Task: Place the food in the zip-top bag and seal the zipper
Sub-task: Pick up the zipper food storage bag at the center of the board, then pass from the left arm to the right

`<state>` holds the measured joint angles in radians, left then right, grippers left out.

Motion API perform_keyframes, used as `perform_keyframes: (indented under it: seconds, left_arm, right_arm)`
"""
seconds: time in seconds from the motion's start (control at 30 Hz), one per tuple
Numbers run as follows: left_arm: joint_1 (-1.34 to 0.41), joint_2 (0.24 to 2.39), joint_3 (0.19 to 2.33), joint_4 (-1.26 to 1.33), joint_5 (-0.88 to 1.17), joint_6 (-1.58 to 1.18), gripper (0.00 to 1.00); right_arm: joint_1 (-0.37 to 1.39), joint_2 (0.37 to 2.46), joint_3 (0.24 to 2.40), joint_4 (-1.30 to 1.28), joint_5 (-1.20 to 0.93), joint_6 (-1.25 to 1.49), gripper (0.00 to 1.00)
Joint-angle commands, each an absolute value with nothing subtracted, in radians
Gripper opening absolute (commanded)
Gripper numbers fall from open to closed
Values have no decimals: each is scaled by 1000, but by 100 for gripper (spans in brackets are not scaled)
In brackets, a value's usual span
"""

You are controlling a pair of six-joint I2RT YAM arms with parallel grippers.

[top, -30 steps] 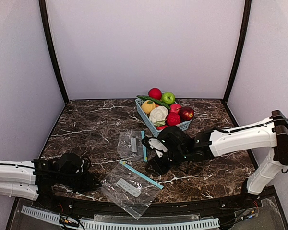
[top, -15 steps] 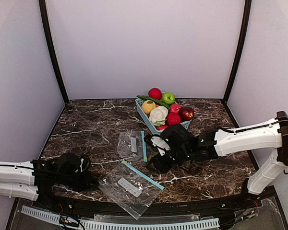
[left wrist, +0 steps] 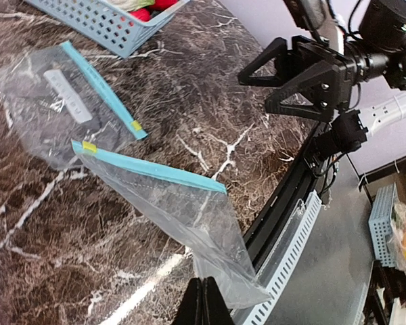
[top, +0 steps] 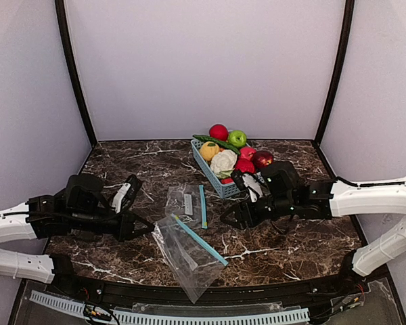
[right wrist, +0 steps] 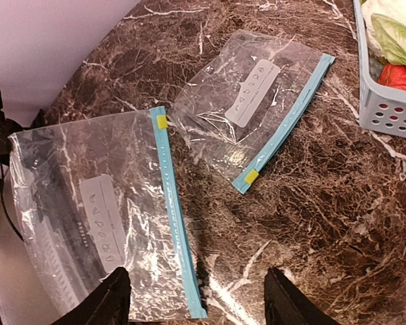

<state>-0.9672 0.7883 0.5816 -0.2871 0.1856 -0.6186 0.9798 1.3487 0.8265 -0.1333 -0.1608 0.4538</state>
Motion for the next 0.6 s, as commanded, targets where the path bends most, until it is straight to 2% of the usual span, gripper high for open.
perform_keyframes:
  seconds: [0.0,0.2,0.37,0.57]
  left_arm:
    - [-970,880,718,-348,293,-331,1]
    - [-970,1019,931,-433,424,-170,1]
    - [-970,1086,1027,-494,471,-97,1]
    - [-971,1114,1066,-500,499,-68,1]
  right_arm:
    - [931,1290,743,20,-307,492,69]
    - [906,1267,678,124,-384,512,77]
    - [901,1247,643,204,-432,506,81]
    - [893,1272,598,261,-452,509,79]
